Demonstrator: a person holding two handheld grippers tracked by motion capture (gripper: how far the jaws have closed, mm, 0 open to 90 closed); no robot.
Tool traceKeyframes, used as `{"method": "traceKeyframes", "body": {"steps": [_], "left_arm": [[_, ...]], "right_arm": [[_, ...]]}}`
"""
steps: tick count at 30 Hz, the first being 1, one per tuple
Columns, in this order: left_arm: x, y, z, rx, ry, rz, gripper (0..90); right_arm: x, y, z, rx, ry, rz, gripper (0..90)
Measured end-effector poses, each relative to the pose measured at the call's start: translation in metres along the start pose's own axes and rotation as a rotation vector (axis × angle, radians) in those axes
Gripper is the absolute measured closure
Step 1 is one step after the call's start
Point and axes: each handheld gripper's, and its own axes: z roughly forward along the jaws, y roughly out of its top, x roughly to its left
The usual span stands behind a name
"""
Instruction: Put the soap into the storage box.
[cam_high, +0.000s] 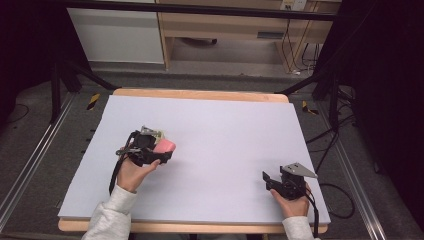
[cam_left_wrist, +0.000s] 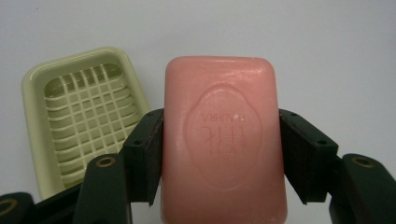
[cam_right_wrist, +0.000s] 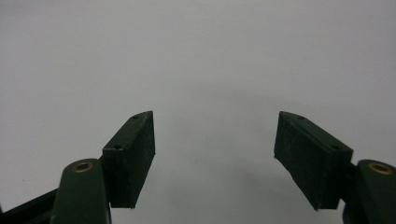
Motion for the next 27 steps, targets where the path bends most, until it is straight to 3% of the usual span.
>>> {"method": "traceKeyframes", "body": {"steps": [27], "left_arm": [[0.04, 0.003, 0.004, 0.003, 0.073, -0.082, 37.1]], "right_arm": [[0.0, 0.0, 0.0, 0.004, -0.001, 0.007, 28.6]]}}
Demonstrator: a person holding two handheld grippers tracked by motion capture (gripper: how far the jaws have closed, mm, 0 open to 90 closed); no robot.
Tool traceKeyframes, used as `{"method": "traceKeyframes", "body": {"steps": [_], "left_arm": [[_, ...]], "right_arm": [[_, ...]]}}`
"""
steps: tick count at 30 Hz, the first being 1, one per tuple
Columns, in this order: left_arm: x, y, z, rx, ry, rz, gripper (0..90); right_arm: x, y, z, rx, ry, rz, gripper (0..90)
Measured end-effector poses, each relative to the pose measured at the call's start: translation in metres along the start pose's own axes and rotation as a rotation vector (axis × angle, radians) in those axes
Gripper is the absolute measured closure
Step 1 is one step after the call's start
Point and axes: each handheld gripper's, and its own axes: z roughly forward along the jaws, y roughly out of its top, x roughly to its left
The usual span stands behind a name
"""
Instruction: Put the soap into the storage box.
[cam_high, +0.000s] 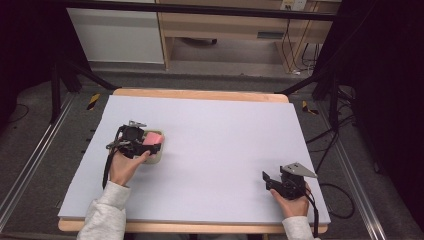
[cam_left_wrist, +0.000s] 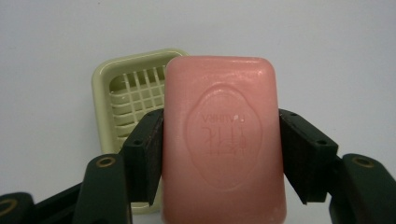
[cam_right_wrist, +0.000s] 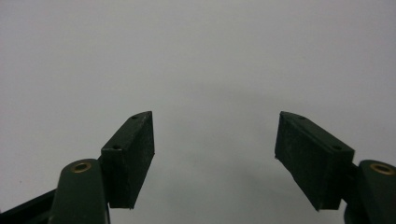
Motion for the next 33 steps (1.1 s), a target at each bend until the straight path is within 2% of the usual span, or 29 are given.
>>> {"method": "traceKeyframes", "body": {"steps": [14, 22, 33], "left_arm": [[0.012, 0.003, 0.015, -0.007, 0.052, -0.038, 37.1], [0.014, 0.003, 0.022, 0.0, 0.063, -0.035, 37.1], [0.024, 0.001, 0.031, 0.015, 0.078, -0.063, 37.1]], "right_arm": [[0.0, 0.0, 0.001, 0.002, -0.003, 0.002, 28.6], [-0.001, 0.0, 0.001, 0.003, -0.005, -0.001, 28.6], [-0.001, 0.0, 0.002, 0.005, -0.005, -0.001, 28.6]]}}
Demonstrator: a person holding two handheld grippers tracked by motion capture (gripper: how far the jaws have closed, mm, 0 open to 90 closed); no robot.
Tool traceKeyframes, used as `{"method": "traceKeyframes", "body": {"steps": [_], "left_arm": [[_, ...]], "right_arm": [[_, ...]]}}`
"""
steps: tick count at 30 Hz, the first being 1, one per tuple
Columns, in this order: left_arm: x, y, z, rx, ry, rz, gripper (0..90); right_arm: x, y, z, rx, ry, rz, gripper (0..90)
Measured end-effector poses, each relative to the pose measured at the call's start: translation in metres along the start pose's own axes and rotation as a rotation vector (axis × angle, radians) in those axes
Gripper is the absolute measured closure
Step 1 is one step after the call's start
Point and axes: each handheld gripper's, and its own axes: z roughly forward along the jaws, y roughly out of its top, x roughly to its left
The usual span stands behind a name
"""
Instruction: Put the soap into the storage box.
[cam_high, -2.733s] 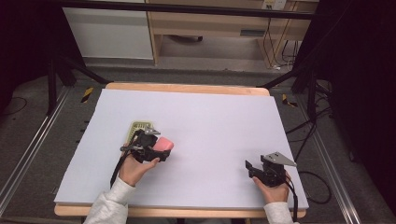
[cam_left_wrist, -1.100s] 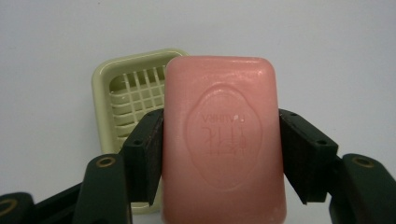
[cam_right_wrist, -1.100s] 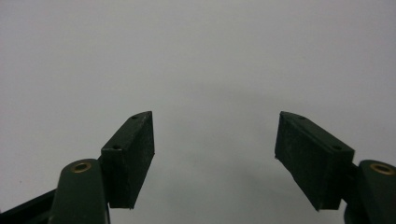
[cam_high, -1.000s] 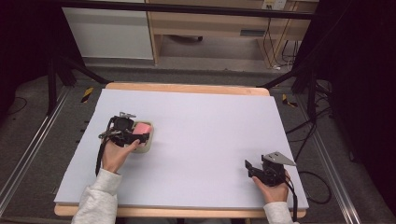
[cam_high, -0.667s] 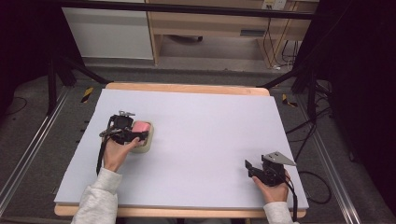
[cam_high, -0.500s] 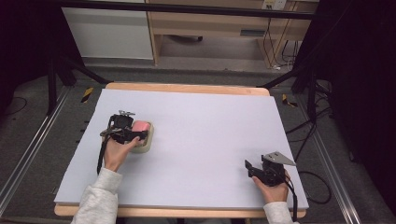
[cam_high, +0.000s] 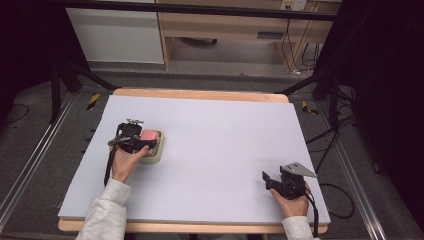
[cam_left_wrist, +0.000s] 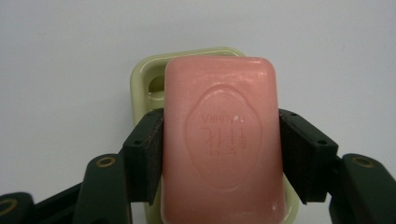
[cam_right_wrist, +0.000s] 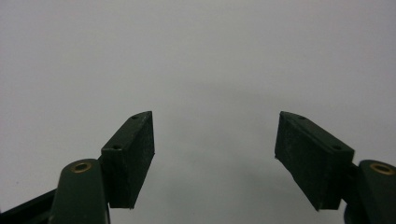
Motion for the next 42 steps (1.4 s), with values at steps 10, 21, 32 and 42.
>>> {"method": "traceKeyframes", "body": {"steps": [10, 21, 32, 42], "left_arm": [[0.0, -0.001, 0.005, 0.008, 0.003, -0.009, 37.1], [0.0, -0.003, 0.011, 0.025, 0.012, -0.006, 37.1], [-0.003, -0.004, 0.014, 0.03, 0.021, 0.001, 37.1], [-0.004, -0.005, 0.017, 0.035, 0.039, 0.007, 36.8]], "right_arm": [[0.0, 0.0, 0.0, 0.002, -0.001, -0.001, 28.7], [0.0, 0.0, 0.0, 0.002, -0.002, -0.004, 28.7], [0.0, 0.0, 0.0, 0.002, -0.002, -0.003, 28.7], [0.0, 0.0, 0.0, 0.001, -0.002, -0.001, 28.7]]}}
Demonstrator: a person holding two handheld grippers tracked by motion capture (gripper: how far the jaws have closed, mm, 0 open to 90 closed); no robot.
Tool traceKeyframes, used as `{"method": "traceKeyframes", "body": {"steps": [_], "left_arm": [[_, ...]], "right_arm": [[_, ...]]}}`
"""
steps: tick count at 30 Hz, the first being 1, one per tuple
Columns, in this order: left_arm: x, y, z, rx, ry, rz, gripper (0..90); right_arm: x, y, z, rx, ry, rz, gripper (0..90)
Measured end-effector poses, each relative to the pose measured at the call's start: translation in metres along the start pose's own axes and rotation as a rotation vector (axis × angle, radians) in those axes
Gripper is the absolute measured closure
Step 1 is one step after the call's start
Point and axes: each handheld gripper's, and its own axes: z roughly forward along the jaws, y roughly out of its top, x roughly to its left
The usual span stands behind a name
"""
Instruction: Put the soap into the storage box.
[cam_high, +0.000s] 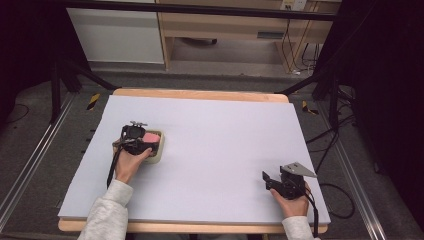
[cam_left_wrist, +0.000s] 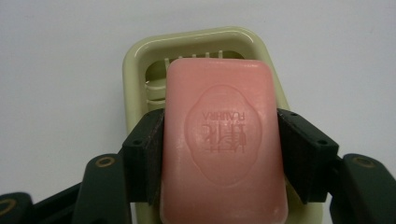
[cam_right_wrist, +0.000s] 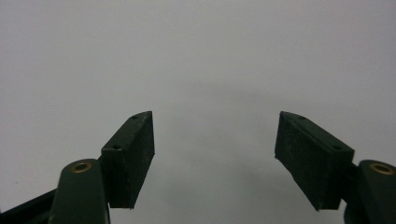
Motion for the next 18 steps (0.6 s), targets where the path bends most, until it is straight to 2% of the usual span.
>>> {"method": "traceKeyframes", "body": {"steps": [6, 11, 18], "left_arm": [[0.001, 0.0, 0.0, -0.007, -0.007, 0.0, 36.7], [0.002, 0.001, -0.007, -0.044, -0.028, -0.002, 33.2], [0.001, 0.001, -0.016, -0.075, -0.044, 0.018, 27.5]], "right_arm": [[0.0, 0.0, 0.0, -0.001, 0.001, 0.001, 28.6], [0.0, 0.0, 0.0, -0.001, 0.002, 0.008, 28.4], [-0.001, 0.0, -0.001, -0.004, -0.001, 0.012, 27.8]]}}
